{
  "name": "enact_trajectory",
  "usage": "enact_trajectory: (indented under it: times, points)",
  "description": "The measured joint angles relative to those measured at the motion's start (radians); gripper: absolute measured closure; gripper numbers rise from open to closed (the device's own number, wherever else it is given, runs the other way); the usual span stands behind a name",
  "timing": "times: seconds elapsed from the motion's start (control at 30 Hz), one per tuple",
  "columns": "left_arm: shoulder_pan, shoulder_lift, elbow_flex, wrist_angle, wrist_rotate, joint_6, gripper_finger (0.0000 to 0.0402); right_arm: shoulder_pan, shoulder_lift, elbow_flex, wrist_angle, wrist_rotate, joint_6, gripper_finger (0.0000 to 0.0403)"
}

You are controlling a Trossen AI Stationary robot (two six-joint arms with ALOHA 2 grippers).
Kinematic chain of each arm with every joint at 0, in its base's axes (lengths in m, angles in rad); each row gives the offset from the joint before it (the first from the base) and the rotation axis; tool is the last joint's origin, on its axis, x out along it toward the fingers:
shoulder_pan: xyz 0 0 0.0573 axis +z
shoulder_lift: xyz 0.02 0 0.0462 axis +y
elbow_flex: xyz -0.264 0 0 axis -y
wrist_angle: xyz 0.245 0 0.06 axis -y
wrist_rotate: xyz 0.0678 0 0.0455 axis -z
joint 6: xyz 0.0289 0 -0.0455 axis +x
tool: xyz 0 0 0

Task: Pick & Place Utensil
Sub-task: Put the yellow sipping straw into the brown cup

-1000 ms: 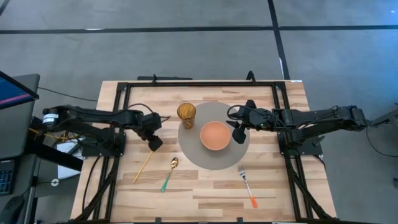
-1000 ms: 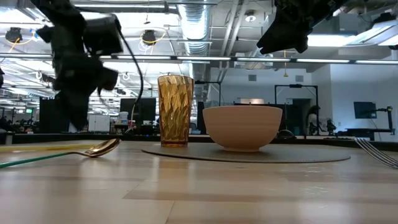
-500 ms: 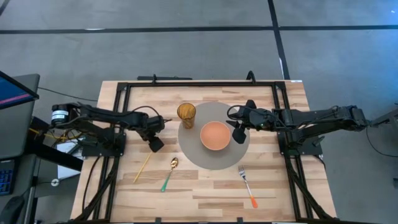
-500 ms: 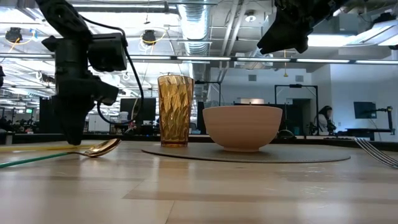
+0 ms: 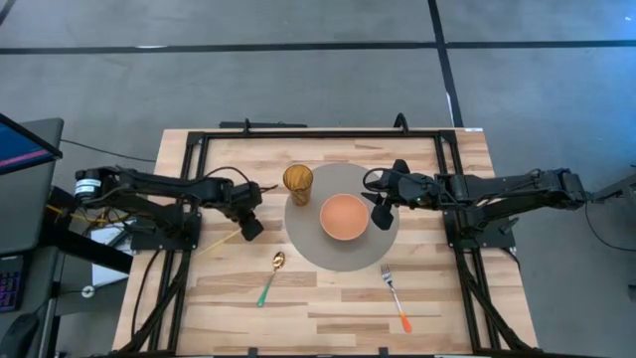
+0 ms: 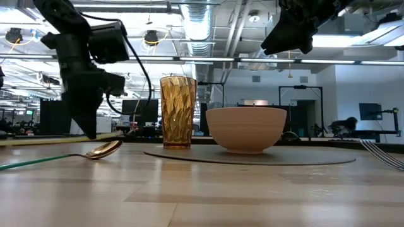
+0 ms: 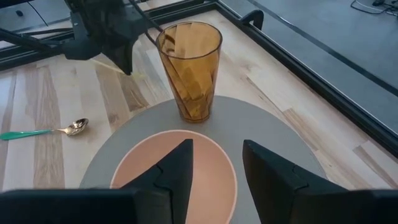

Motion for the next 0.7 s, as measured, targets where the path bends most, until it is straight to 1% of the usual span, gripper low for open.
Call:
enact_trajectory:
  times: [0.17, 0.37, 0.53, 0.7]
  points:
    - [0.000, -0.098, -0.001, -0.008, 0.000, -0.002, 0.0395, 0.000, 0.000, 0.000, 0.000, 0.000, 0.000, 0.0270]
    - [0.000, -0.163, -0.001, -0.013, 0.000, -0.003, 0.0395, 0.000, 0.000, 0.000, 0.000, 0.000, 0.000, 0.0269]
    - [0.001, -0.148, -0.001, -0.009, 0.000, -0.004, 0.0395, 0.000, 0.000, 0.000, 0.000, 0.000, 0.000, 0.0272]
    - [0.001, -0.086, -0.001, 0.029, 0.000, -0.027, 0.0394, -0.018, 0.000, 0.000, 0.008, 0.000, 0.024, 0.0274]
